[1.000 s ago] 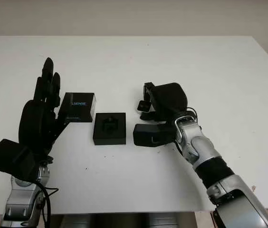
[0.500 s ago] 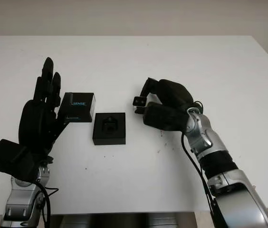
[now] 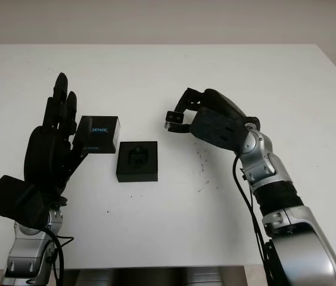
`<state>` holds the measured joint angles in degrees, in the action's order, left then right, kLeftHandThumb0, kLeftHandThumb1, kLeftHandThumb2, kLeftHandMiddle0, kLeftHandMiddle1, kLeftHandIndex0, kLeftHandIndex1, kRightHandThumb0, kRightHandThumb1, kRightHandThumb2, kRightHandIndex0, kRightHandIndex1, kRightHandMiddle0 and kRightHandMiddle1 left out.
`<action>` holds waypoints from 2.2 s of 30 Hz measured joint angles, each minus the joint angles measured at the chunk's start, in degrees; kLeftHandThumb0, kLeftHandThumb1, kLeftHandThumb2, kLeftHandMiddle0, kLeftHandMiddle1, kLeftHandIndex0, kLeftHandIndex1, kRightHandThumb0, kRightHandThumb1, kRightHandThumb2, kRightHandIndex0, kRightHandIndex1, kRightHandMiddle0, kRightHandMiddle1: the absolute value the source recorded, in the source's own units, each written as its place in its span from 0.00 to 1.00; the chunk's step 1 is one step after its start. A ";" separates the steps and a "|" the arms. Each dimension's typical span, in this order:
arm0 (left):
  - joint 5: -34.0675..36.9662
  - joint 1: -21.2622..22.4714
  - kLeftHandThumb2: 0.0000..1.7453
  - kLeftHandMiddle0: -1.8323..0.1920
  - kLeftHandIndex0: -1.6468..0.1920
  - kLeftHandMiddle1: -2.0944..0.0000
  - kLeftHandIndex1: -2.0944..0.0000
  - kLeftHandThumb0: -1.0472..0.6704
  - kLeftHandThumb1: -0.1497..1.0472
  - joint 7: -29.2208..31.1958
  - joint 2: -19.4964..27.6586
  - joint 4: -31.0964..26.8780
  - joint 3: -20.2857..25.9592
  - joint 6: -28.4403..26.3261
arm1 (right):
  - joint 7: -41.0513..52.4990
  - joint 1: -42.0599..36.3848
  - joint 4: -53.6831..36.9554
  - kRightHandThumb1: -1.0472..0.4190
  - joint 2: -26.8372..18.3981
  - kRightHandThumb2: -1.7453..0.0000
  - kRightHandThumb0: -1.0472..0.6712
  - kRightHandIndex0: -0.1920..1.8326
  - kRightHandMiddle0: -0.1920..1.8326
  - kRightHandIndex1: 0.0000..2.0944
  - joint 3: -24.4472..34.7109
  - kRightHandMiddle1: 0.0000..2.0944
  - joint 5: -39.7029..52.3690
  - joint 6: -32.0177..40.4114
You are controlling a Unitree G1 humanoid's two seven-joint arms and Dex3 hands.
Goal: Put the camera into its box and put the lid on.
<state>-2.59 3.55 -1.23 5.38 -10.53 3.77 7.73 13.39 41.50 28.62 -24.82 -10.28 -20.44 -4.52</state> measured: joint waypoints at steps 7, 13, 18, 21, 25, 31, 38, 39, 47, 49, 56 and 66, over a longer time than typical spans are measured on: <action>0.36 -0.36 0.22 0.94 0.94 0.98 0.98 0.20 1.00 0.10 -0.22 -0.05 -0.14 0.01 | 0.52 -4.03 -9.51 0.00 0.18 0.94 0.33 0.27 0.32 0.01 0.13 0.82 0.87 -1.35; 0.49 -0.61 0.22 0.94 0.94 0.98 0.98 0.21 1.00 0.12 -0.57 -0.05 -0.18 0.01 | 1.53 -8.18 -17.52 0.00 1.34 0.94 0.32 0.25 0.31 0.01 -0.45 0.84 0.74 -0.13; 0.53 -0.80 0.22 0.94 0.94 0.98 0.98 0.20 1.00 0.11 -0.75 -0.31 -0.21 -0.01 | 1.90 -10.04 -21.77 0.00 2.77 0.95 0.34 0.25 0.30 0.01 -0.83 0.84 0.28 2.09; 0.46 -0.91 0.22 0.95 0.94 0.98 0.98 0.20 1.00 0.07 -0.76 -0.85 -0.22 -0.14 | 1.32 -10.83 -22.22 0.00 3.56 0.96 0.33 0.25 0.31 0.01 -1.46 0.84 -0.54 2.05; 0.42 -0.98 0.23 0.94 0.94 0.97 0.98 0.21 1.00 0.09 -0.75 -1.05 -0.22 -0.20 | 0.42 -12.04 -22.30 0.00 4.15 0.97 0.33 0.26 0.32 0.02 -2.33 0.84 -1.51 1.91; 0.40 -1.00 0.22 0.94 0.94 0.97 0.98 0.20 1.00 0.08 -0.75 -1.06 -0.21 -0.29 | -0.09 -12.55 -22.42 0.01 5.35 0.97 0.33 0.26 0.33 0.02 -3.01 0.83 -3.06 2.79; 0.35 -1.00 0.22 0.94 0.94 0.97 0.98 0.20 1.00 -0.01 -0.79 -1.08 -0.21 -0.50 | -0.09 -12.58 -22.00 0.01 6.64 0.97 0.33 0.26 0.31 0.02 -4.00 0.83 -3.26 3.01; 0.38 -1.00 0.22 0.94 0.94 0.97 0.98 0.21 1.00 -0.01 -0.80 -1.08 -0.22 -0.50 | -0.09 -12.58 -21.77 0.01 6.65 0.97 0.33 0.26 0.31 0.02 -4.04 0.83 -3.26 3.01; 0.25 -0.99 0.22 0.94 0.94 0.97 0.98 0.20 1.00 -0.07 -0.81 -1.08 -0.22 -0.50 | -0.58 -12.57 -20.30 0.01 6.71 0.97 0.34 0.26 0.30 0.02 -4.87 0.83 -5.20 3.00; 0.15 -0.99 0.23 0.94 0.94 0.97 0.98 0.20 1.00 -0.06 -0.80 -1.08 -0.22 -0.50 | -0.76 -12.57 -20.15 0.01 6.79 0.97 0.33 0.26 0.30 0.02 -4.87 0.83 -5.33 2.99; 0.27 -0.99 0.22 0.94 0.94 0.97 0.98 0.20 1.00 -0.01 -0.78 -1.08 -0.21 -0.51 | -2.17 -12.54 -17.56 0.00 6.83 0.97 0.33 0.26 0.29 0.02 -5.31 0.83 -7.02 1.82; 0.29 -0.99 0.23 0.94 0.94 0.97 0.98 0.20 1.00 -0.03 -0.78 -1.08 -0.21 -0.81 | -3.06 -12.53 -15.76 0.00 6.91 0.97 0.34 0.25 0.28 0.02 -6.40 0.86 -8.28 0.94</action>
<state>-2.30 2.56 -1.26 4.60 -11.62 3.56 6.92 10.33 28.97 12.87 -17.91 -16.68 -28.71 -3.59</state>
